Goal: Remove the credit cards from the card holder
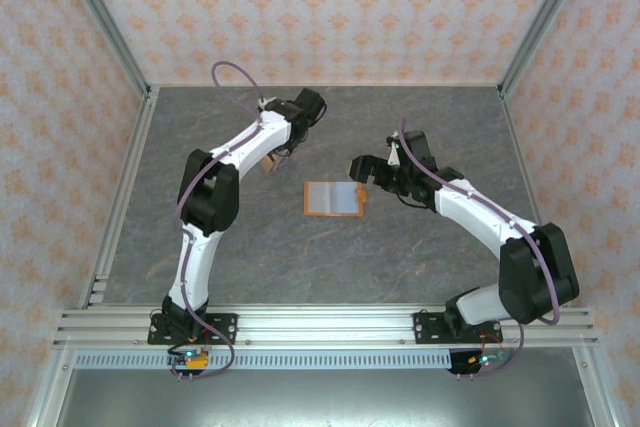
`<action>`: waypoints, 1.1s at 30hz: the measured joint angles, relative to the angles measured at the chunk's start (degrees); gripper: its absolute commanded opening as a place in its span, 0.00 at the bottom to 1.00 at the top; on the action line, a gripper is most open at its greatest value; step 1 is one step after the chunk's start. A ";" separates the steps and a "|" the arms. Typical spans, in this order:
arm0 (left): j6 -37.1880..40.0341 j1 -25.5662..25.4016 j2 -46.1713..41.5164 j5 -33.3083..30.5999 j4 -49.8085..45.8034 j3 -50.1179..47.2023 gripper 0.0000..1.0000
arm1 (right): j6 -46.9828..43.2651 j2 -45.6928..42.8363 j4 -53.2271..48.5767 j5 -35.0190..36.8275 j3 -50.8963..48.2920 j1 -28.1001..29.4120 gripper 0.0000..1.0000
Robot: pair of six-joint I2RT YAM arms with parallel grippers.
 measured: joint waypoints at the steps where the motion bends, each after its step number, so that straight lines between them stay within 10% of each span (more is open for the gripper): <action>1: 0.02 0.04 0.20 0.09 -0.02 0.33 0.00 | 0.02 0.00 -0.02 -0.02 0.00 0.00 1.00; 8: 0.02 0.04 2.29 0.55 -0.15 2.67 0.00 | 0.00 0.02 -0.55 -0.02 0.00 0.00 1.00; 14: 0.39 0.04 3.04 1.77 -0.63 2.67 0.32 | 0.02 0.02 -0.83 -0.02 0.00 0.00 1.00; 23: 2.01 0.04 2.12 4.94 -0.70 2.75 0.48 | 0.00 0.02 -1.03 -0.22 0.00 0.00 0.97; 33: 4.68 -0.09 -22.38 17.46 7.85 -17.94 0.62 | 0.00 3.30 -2.34 -1.01 0.96 2.54 0.87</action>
